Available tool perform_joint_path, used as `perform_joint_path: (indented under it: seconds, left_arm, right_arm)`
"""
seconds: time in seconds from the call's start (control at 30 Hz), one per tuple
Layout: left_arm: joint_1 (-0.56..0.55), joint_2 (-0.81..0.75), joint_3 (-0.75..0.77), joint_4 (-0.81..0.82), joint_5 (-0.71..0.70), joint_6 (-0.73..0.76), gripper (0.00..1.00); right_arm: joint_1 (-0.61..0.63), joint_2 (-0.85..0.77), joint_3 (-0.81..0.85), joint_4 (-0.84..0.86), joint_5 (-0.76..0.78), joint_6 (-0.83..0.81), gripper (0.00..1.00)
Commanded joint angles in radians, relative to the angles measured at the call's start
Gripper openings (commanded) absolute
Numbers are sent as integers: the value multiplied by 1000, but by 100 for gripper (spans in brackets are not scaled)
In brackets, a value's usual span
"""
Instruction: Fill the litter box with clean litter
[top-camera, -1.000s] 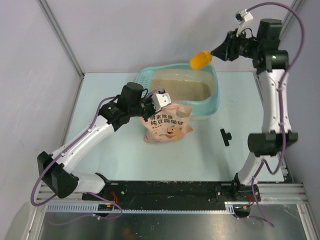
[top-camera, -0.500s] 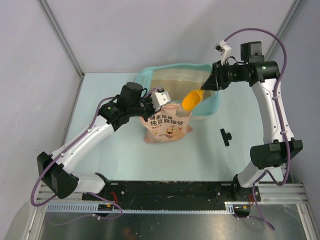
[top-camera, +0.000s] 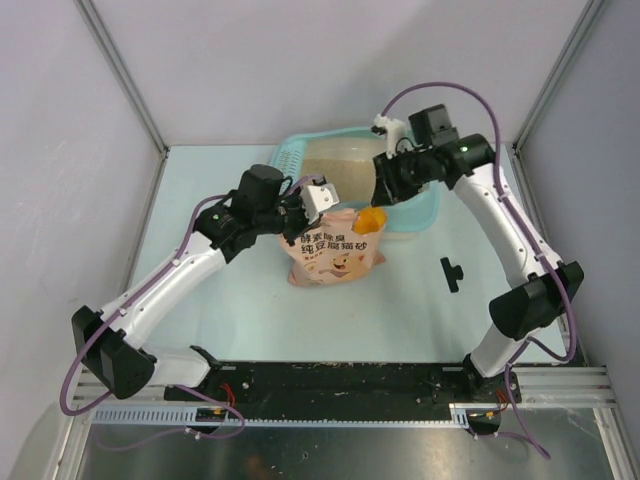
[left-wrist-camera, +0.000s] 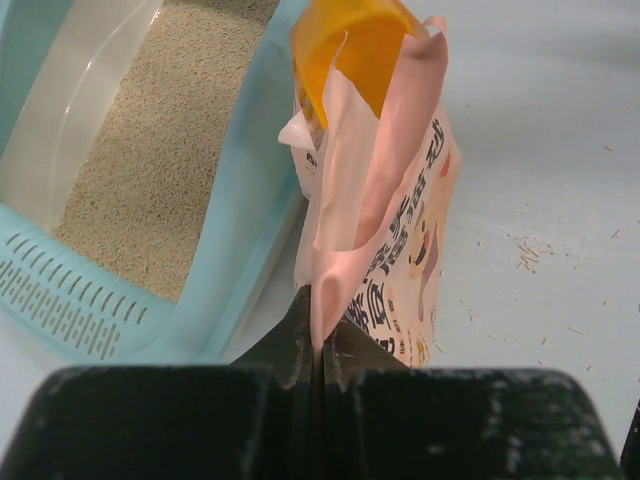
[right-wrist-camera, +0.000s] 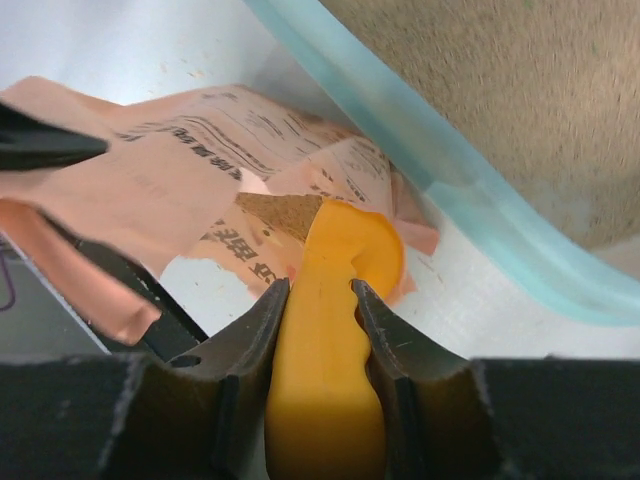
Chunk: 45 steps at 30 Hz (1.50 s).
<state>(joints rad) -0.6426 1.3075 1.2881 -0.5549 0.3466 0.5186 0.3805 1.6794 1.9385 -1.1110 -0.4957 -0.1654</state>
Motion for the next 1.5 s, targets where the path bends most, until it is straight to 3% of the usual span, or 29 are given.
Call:
perform_joint_path:
  seconds: [0.0,0.17,0.33,0.57,0.77,1.03,1.27,1.47]
  left_arm:
    - [3,-82,17,118,109,-71,0]
    - [3,-111,-18,131,166,-147,0]
    - [3,-129,-70,165,209,-245,0]
    - [3,-152,-180,217,273,-285,0]
    - [3,-155,-203,257,272,-276,0]
    - [4,-155,-219,262,253,-276,0]
    - [3,-172,-211,234,172,-207,0]
    - [1,-172,-135,89,172,-118,0]
  right_arm:
    - [76,-17,-59,108,324,197,0]
    - [133,-47,-188,108,419,247,0]
    - [158,-134,-421,230,477,358,0]
    - [176,-107,-653,427,381,461,0]
    - [202,-122,-805,604,221,575,0]
    - [183,-144,-832,824,-210,676,0]
    - [60,-93,-831,1014,-555,846,0]
    - [-80,-99,-829,1086,-604,935,0]
